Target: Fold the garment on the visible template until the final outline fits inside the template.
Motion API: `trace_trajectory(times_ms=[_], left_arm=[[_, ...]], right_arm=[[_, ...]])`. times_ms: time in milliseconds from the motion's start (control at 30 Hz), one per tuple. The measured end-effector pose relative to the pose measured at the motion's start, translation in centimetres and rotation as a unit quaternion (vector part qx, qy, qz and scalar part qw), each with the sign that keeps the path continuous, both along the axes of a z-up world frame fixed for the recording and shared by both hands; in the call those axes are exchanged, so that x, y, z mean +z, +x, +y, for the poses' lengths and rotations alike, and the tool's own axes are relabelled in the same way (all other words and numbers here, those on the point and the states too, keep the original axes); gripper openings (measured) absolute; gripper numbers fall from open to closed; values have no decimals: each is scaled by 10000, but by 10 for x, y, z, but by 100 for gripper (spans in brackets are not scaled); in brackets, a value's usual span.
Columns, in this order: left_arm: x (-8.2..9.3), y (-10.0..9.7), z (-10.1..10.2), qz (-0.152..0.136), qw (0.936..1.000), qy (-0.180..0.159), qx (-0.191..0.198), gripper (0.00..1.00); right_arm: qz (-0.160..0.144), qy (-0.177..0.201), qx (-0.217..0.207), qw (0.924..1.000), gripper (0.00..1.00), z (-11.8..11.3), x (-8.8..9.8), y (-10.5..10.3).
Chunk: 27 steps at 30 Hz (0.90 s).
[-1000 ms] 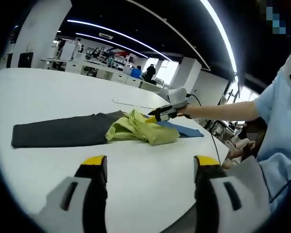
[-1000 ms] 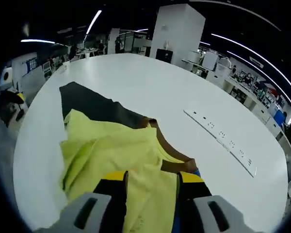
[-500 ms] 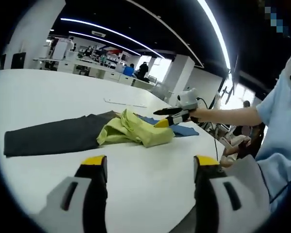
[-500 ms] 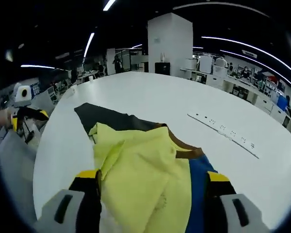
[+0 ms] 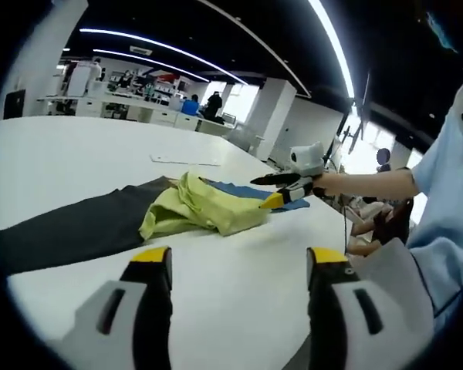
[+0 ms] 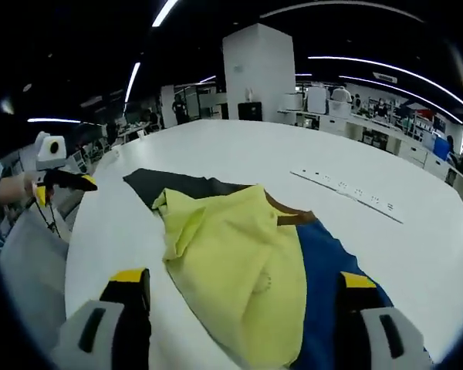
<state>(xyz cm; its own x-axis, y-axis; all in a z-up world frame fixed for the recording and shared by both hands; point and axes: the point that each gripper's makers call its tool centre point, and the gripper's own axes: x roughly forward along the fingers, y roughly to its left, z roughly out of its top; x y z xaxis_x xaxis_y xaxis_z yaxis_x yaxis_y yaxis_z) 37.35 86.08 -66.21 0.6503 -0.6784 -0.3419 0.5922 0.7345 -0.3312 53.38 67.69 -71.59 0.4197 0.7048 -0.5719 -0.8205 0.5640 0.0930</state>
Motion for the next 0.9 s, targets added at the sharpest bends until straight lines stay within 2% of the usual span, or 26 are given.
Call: trace_trajectory(times_ms=[100, 167, 233, 533, 667, 800, 833, 900], left_arm=[[2, 6, -4, 12, 9999, -140, -18, 67], [1, 13, -6, -16, 9999, -98, -44, 63], [-1, 19, -7, -12, 9999, -107, -40, 60], [-9, 51, -16, -66, 9999, -34, -106, 56], [-18, 67, -16, -87, 9999, 66, -13, 51], [-34, 81, -22, 19, 9996, 293, 1, 46], [-41, 84, -24, 39, 9988, 494, -50, 43], [-45, 90, -29, 34, 9987, 508, -33, 42]], right_arm=[[-36, 39, 15, 10000, 100, 1, 1, -5], [-91, 54, 103, 9999, 100, 4, 1, -10], [29, 18, 99, 9999, 100, 4, -3, -13], [171, 291, 169, 9993, 86, 24, 4, -24], [202, 440, 163, 9987, 73, 38, 7, -26], [290, 510, 225, 9980, 60, 53, 4, -30], [330, 513, 233, 9979, 58, 56, 3, -31], [379, 552, 291, 9973, 52, 63, 0, -33]])
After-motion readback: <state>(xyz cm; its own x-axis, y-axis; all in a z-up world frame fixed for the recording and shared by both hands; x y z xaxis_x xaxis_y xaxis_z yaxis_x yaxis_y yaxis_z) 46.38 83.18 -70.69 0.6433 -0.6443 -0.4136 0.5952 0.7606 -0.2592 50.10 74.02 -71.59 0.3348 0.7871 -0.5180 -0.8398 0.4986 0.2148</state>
